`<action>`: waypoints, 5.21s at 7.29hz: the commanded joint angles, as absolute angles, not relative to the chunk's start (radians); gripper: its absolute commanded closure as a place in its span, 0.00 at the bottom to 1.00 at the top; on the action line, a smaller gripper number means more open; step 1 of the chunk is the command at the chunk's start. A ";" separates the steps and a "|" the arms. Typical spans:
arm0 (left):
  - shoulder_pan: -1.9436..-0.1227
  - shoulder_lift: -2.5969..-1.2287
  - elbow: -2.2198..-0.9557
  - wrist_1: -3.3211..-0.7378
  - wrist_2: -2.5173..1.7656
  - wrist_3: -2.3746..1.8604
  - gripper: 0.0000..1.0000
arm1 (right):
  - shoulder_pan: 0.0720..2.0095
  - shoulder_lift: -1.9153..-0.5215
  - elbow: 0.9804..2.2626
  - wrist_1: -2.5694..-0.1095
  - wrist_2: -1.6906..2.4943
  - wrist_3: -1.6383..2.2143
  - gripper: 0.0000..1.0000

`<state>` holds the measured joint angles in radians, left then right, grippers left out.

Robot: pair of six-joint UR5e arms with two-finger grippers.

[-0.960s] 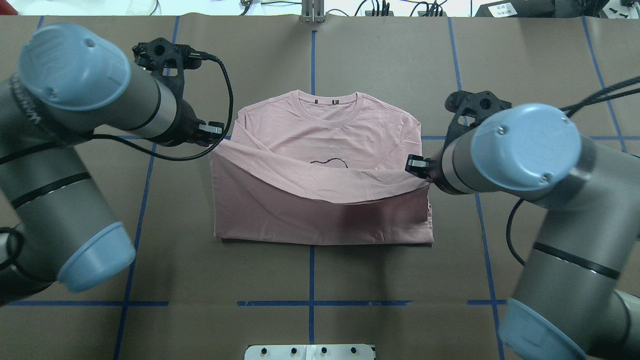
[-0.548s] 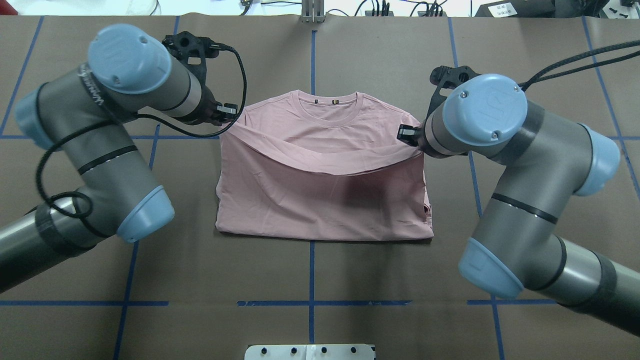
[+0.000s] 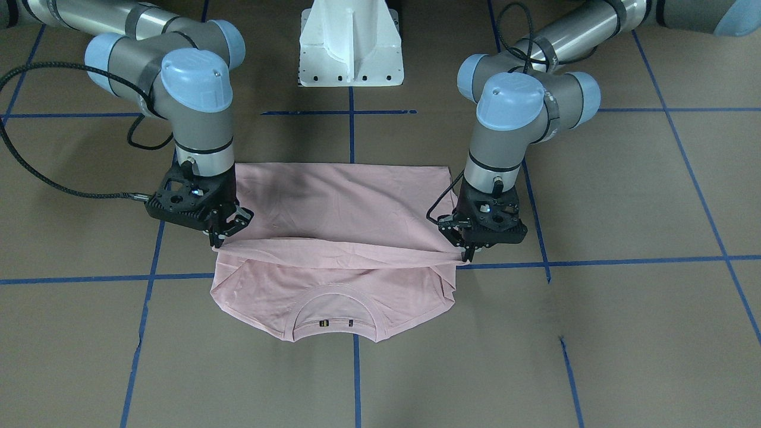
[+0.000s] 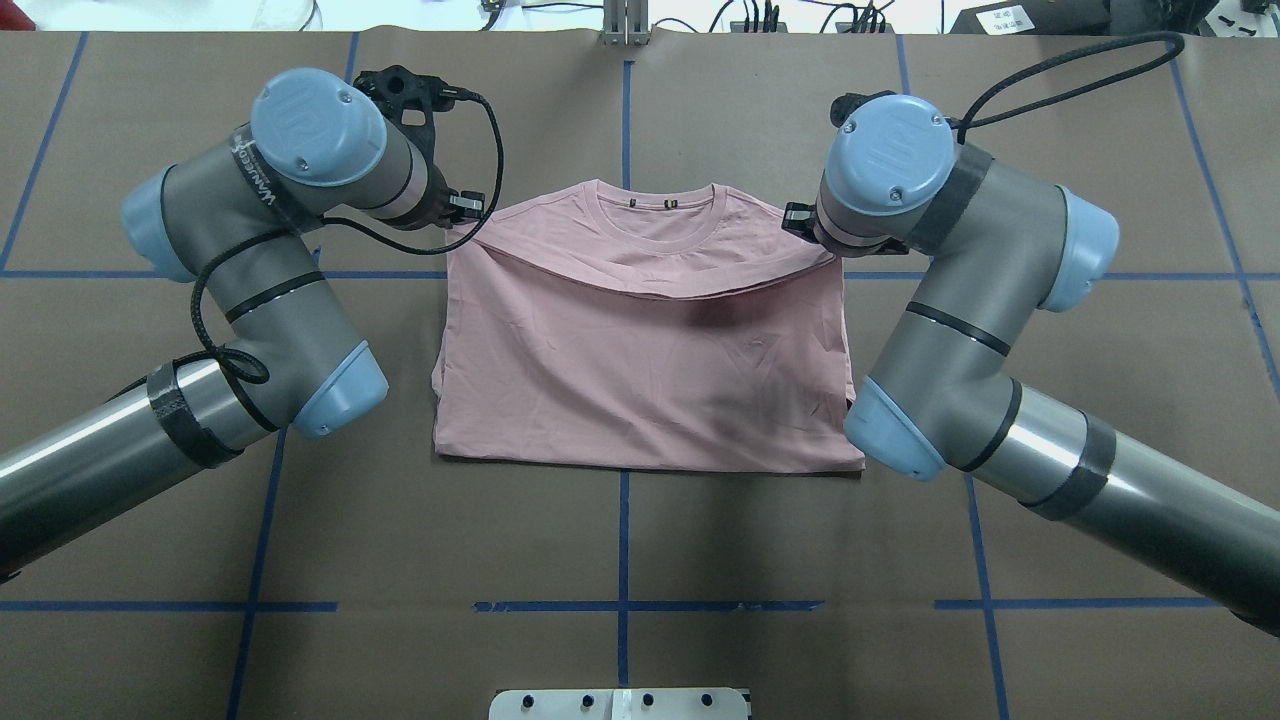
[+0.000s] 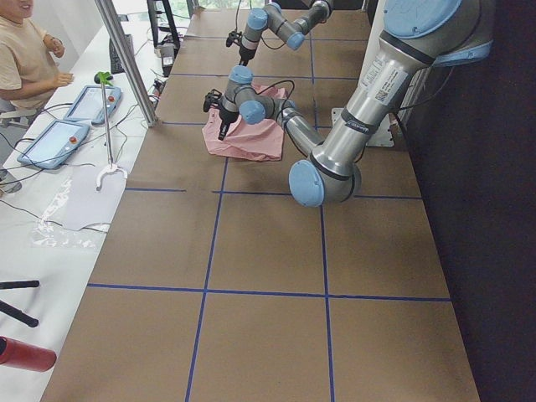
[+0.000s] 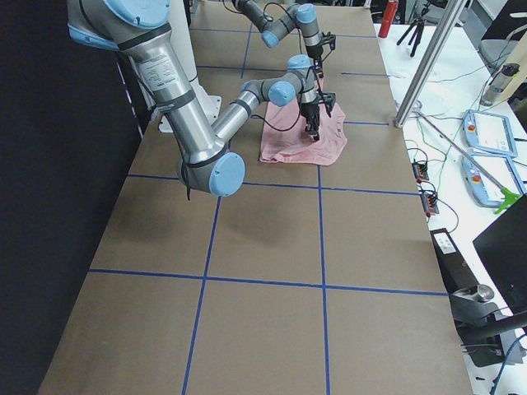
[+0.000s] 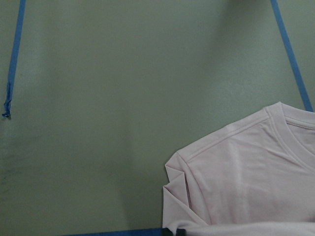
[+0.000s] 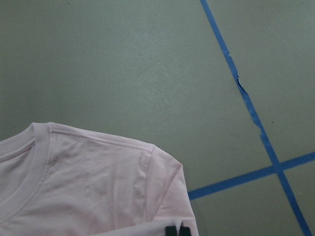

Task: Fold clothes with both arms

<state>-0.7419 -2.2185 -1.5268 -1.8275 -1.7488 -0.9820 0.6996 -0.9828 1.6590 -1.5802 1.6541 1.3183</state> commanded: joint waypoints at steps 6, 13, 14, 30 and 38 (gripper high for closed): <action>-0.758 -2.293 -1.301 -1.939 -1.730 -0.957 1.00 | 0.733 -0.968 1.505 -1.445 1.649 1.284 1.00; -0.761 -2.260 -1.365 -1.996 -1.746 -0.894 0.00 | 0.774 -0.927 1.443 -1.442 1.672 1.064 0.00; -0.761 -2.206 -1.465 -1.987 -1.793 -0.894 0.00 | 0.807 -0.928 1.460 -1.439 1.786 0.966 0.00; -0.463 -1.885 -1.756 -2.022 -1.707 -1.144 1.00 | 0.865 -1.101 1.701 -1.450 1.907 0.877 0.00; -0.882 -2.216 -1.120 -2.228 -1.707 -0.655 1.00 | 0.857 -1.095 1.684 -1.450 1.902 0.882 0.00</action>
